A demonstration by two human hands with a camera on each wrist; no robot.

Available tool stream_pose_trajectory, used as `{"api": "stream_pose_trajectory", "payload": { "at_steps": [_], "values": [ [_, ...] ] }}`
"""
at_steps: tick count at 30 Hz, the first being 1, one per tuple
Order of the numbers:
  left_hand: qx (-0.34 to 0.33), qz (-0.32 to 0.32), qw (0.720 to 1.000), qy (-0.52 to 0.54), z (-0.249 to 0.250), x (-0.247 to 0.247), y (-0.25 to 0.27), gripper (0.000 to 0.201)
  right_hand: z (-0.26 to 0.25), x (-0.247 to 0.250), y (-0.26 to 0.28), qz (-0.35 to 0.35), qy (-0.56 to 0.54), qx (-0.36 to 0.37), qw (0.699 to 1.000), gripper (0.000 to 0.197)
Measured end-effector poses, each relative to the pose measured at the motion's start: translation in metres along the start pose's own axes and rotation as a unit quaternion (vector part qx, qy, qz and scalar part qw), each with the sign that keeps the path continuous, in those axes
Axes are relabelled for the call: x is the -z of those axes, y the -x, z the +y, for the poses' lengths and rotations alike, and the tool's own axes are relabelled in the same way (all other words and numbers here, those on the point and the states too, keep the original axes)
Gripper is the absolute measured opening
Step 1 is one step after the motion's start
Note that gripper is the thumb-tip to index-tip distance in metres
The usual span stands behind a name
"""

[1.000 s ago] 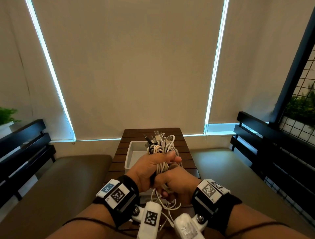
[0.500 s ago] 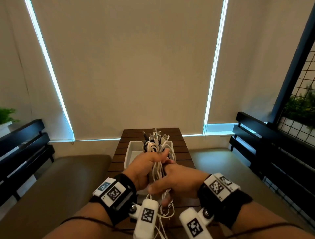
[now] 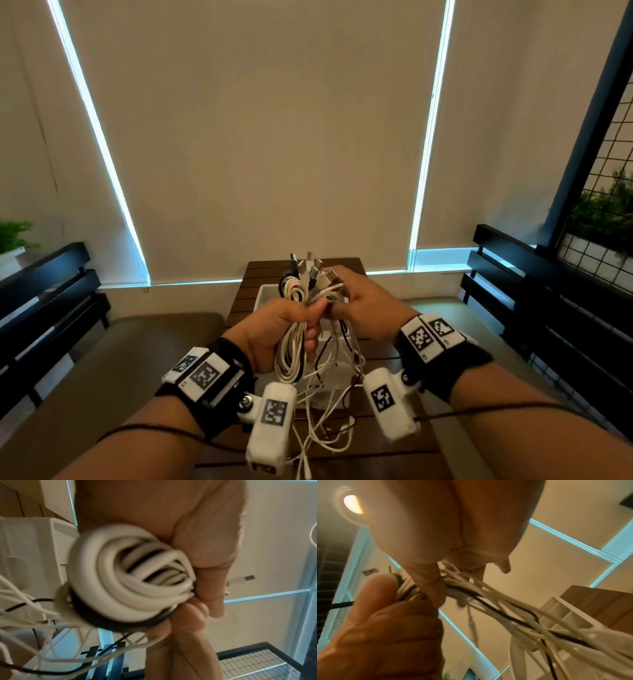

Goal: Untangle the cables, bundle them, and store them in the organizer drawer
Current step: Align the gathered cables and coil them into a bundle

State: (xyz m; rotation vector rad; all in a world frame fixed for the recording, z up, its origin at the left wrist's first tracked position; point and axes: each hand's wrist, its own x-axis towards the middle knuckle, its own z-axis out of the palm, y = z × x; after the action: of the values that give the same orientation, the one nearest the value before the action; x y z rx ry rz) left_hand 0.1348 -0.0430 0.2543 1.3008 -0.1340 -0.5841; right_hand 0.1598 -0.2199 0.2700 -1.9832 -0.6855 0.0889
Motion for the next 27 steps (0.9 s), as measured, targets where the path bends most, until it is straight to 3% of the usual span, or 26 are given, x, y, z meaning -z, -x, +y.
{"api": "stream_pose_trajectory", "payload": {
  "at_steps": [7,10,13,18,23,27],
  "values": [
    [-0.047,0.047,0.997,0.027,0.002,0.002,0.002,0.033,0.008,-0.009,0.003,-0.011,-0.088,-0.002,0.996,0.033],
    [-0.053,0.065,0.996,0.04,0.0,0.002,0.0,0.034,0.013,-0.008,0.004,0.046,-0.16,-0.008,0.986,0.028],
    [-0.058,0.081,0.995,0.029,-0.003,0.002,-0.002,0.036,0.021,-0.005,0.0,0.122,-0.135,-0.02,0.983,0.029],
    [-0.059,0.076,0.995,0.013,-0.006,0.002,-0.002,0.038,0.023,0.006,0.002,0.117,-0.184,-0.03,0.975,0.017],
    [-0.049,0.038,0.998,-0.02,-0.011,0.008,0.003,0.036,0.01,0.021,0.004,0.108,-0.003,0.067,0.992,0.014],
    [-0.054,0.026,0.998,-0.007,-0.011,0.011,0.006,0.035,0.016,0.022,0.007,0.042,0.046,0.018,0.998,0.021]
  ]
}}
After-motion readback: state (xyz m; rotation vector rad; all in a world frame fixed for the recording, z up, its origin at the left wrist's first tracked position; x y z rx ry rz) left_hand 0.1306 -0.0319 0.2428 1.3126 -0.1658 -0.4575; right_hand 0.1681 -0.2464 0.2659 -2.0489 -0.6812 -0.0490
